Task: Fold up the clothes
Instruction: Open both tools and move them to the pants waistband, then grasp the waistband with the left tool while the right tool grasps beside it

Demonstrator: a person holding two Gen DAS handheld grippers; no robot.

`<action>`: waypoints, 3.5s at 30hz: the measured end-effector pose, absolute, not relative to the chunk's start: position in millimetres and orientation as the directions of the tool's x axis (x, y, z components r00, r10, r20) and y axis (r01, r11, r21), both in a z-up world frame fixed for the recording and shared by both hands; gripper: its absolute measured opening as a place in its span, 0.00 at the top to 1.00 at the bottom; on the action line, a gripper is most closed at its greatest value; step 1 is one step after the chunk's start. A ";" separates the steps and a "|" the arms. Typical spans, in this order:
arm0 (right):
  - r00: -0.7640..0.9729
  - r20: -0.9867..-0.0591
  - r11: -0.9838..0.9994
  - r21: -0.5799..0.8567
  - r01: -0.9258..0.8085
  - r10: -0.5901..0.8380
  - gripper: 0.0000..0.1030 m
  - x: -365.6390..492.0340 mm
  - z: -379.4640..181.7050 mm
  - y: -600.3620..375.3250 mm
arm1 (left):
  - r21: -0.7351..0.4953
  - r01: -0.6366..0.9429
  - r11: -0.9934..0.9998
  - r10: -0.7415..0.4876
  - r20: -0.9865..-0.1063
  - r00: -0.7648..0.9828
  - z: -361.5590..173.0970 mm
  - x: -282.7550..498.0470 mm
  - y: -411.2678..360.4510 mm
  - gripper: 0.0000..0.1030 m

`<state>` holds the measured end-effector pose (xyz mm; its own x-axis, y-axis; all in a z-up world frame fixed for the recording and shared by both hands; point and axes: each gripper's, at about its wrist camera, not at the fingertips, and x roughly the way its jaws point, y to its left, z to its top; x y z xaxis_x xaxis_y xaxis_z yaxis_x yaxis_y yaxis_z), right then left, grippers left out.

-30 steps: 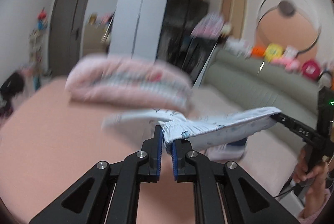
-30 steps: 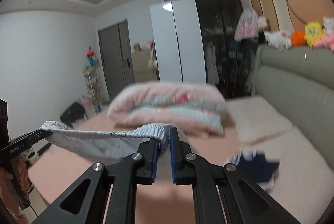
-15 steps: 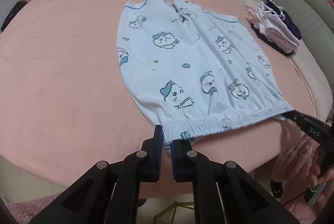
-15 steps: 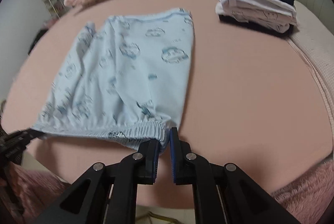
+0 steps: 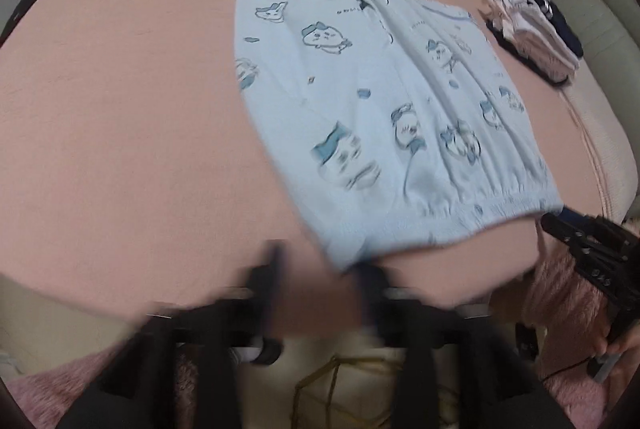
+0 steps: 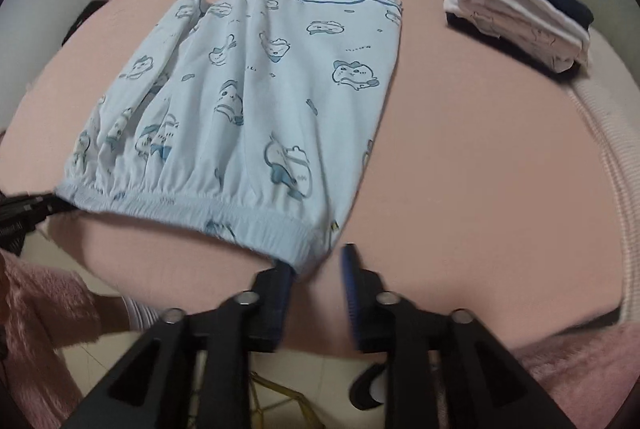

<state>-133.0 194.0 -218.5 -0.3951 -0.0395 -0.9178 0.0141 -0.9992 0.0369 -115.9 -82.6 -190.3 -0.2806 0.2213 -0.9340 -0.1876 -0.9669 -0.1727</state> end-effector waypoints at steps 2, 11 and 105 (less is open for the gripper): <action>-0.387 -0.918 -0.996 0.076 0.041 -0.086 0.61 -122.8 -208.8 198.5 | -0.199 -0.200 -0.959 0.255 -0.915 -0.313 -176.9 -105.1 -88.6 0.39; -0.439 -0.889 -0.991 0.127 0.041 -0.132 0.59 -125.6 -174.0 210.5 | -0.167 -0.259 -0.951 0.252 -0.905 -0.343 -170.7 -103.7 -76.7 0.39; -0.285 -0.950 -0.921 0.008 0.389 -0.128 0.65 -464.7 -240.2 8.5 | -0.200 0.070 -0.977 0.154 -0.899 -0.411 -217.5 -400.1 -190.8 0.96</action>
